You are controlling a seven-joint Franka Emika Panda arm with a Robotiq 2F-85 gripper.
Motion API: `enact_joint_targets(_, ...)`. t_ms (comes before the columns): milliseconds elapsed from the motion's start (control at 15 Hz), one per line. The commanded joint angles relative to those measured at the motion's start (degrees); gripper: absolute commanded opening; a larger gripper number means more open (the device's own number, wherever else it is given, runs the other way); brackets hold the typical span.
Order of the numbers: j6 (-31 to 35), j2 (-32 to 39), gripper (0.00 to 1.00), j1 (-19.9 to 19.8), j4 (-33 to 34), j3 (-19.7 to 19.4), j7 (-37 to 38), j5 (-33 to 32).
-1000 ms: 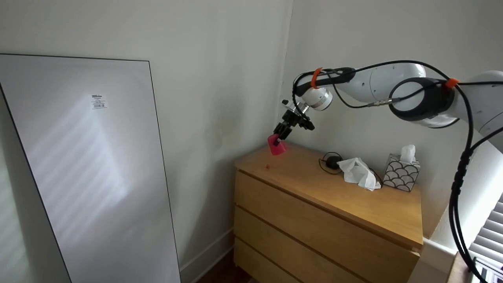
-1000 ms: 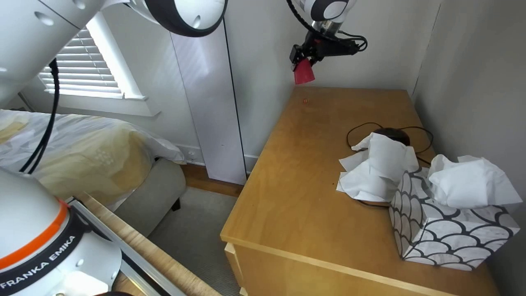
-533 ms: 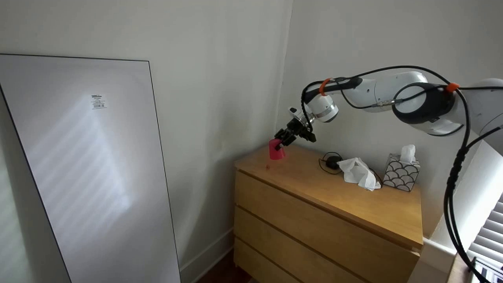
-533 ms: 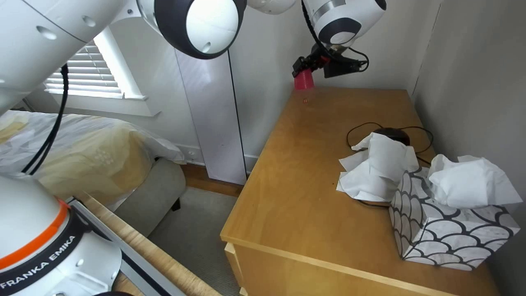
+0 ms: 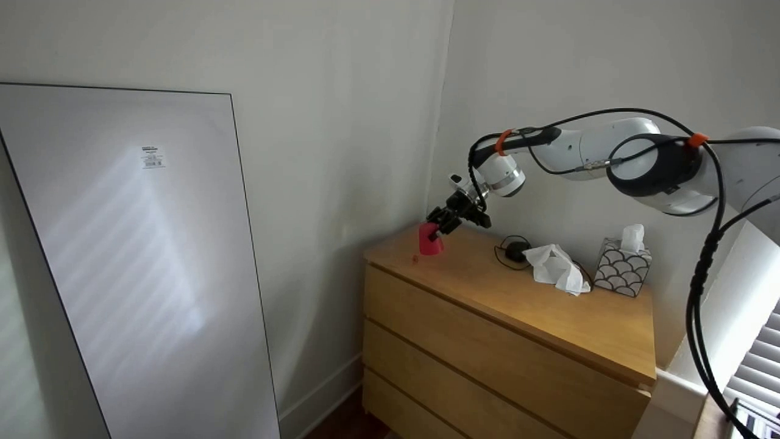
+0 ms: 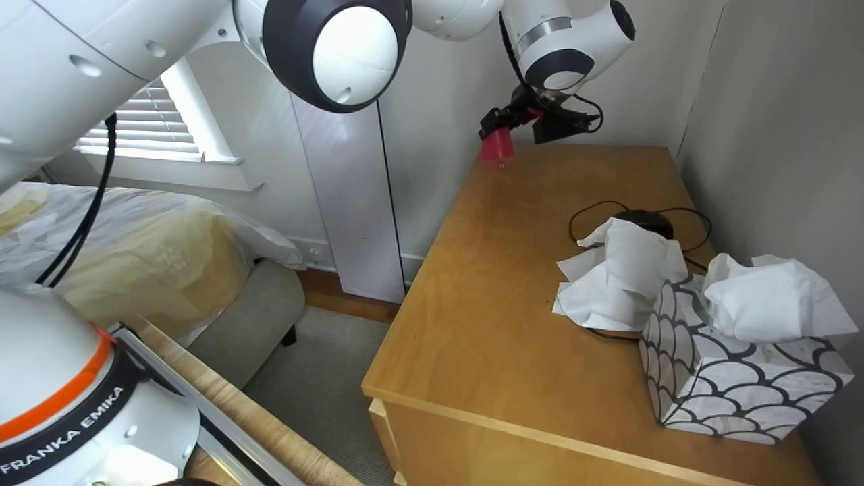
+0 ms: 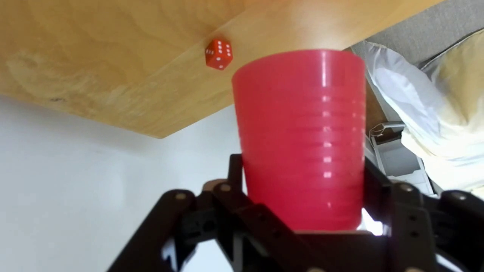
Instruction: Place the red cup upside down
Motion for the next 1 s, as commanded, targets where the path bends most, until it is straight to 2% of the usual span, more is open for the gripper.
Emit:
enact_joint_targets(0,0.28,2.45,0.46,-0.60,1.50,1.57,-2.51,1.55)
enact_joint_targets(333,-0.10,6.39,0.46,-1.74,3.80,4.71,-6.80,5.28)
enact_joint_targets(933,-0.06,11.98,0.46,-1.82,11.02,7.32,-11.76,6.97)
